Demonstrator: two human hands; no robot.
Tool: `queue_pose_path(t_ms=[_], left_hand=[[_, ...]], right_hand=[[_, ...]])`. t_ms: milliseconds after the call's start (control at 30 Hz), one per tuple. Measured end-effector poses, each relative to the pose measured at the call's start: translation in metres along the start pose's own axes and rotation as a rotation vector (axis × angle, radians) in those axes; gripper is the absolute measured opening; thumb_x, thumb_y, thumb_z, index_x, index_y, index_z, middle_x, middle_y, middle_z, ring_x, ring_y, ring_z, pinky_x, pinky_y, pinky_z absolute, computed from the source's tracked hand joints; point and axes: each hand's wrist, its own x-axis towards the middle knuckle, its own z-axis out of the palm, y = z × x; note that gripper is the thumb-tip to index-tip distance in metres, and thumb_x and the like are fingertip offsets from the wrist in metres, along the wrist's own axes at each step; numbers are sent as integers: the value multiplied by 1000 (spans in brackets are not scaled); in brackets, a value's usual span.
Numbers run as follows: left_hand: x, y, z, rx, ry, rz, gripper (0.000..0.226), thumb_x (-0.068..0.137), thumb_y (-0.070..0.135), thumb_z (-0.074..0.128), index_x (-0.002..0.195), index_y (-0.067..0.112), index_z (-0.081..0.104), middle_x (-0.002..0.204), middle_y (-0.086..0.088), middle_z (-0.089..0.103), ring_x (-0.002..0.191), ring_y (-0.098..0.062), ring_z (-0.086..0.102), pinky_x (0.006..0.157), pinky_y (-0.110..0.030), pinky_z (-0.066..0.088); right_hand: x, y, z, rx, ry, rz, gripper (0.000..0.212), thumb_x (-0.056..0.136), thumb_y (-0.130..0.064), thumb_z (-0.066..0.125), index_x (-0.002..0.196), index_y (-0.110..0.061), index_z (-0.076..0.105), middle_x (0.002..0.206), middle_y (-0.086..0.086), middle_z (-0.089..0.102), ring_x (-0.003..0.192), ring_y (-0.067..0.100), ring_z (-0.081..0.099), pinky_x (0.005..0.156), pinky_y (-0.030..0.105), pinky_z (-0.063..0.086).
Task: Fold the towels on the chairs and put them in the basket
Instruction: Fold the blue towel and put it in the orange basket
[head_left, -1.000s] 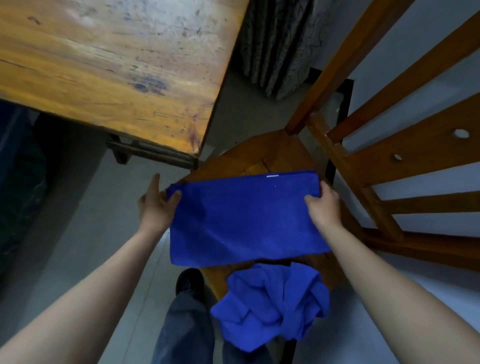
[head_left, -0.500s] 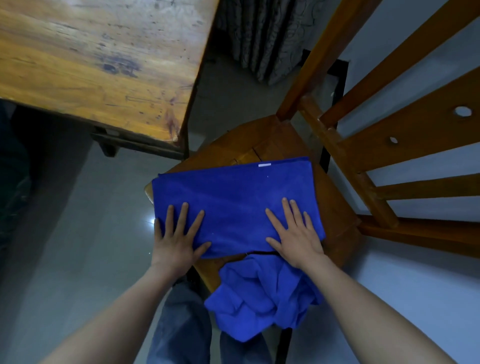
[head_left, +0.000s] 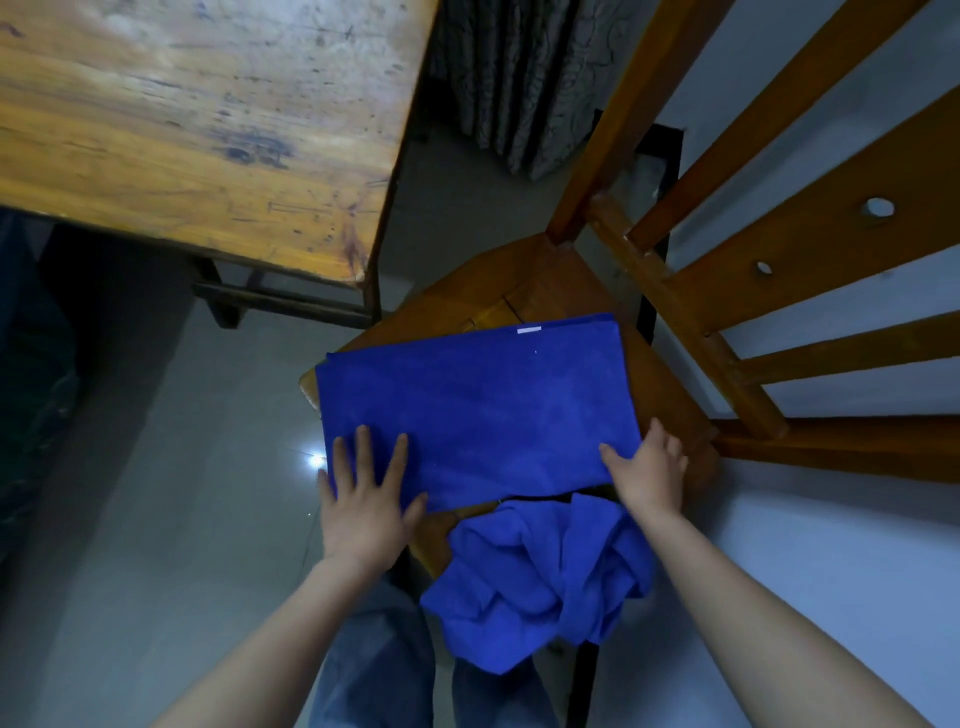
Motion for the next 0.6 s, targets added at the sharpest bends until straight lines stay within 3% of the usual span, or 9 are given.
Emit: queue_pose_path(t_ms=[100,167,233,300,367,400,467,533,600], left_hand=[[-7,-9,-5,-370,25,-186,78,91,44,48,149,22,1,156,-15,-1,142,-36,5,113,-49,17],[-8,-13,-8,-740,69,-183,67,90,21,55,147,13,20,151,-15,24,137,-31,28,108,-42,30],[-9,-16,-12,-973,105,-226,54,88,5,54,139,9,38,140,-15,43,124,-30,45,101,-40,41],[-7,-16,-17,-1089,132,-303,44,87,0,52,131,7,49,124,-18,55,103,-30,57,84,-33,51],[-6,-11,-21,-1161,119,-318,39,87,-3,52,124,4,54,104,-18,60,77,-24,57,58,-15,48],[-5,-5,-23,-1184,95,-310,37,86,-4,53,122,3,56,97,-16,59,72,-22,55,52,-13,44],[-5,6,-25,-1231,51,-292,33,86,-5,53,118,0,59,97,-12,58,81,-22,55,64,-20,44],[-4,12,-28,-1292,68,-310,29,88,-5,50,116,-3,59,104,-12,58,92,-19,53,75,-25,40],[-2,10,-31,-1346,121,-336,27,90,-4,47,114,-4,59,113,-16,59,98,-23,54,78,-25,38]], right_hand=[[18,-8,-1,310,-126,185,67,81,-15,71,136,3,38,133,22,47,119,37,49,98,43,43],[23,-16,-5,445,-162,238,42,80,-7,69,116,9,55,115,21,61,104,36,60,88,46,50],[21,-24,-16,474,-130,212,18,80,-6,67,89,10,64,84,15,64,81,29,63,70,41,51],[11,-36,-33,378,-18,92,18,81,-13,65,67,-2,60,67,6,58,66,25,56,58,32,41],[-15,-54,-45,159,174,-89,15,81,-21,65,73,-10,59,76,8,61,74,29,55,59,30,37],[-32,-62,-46,74,273,-210,13,79,-20,68,81,-9,62,84,11,62,81,33,56,61,32,37],[-67,-77,-38,-8,375,-499,20,70,-12,76,83,-4,62,88,16,63,84,36,60,63,34,42],[-93,-89,-17,-89,285,-694,25,65,-9,79,81,-3,61,97,18,65,87,36,62,68,34,48],[-108,-101,11,-105,68,-680,27,73,-14,73,95,-3,61,114,16,61,102,33,58,79,36,48]])
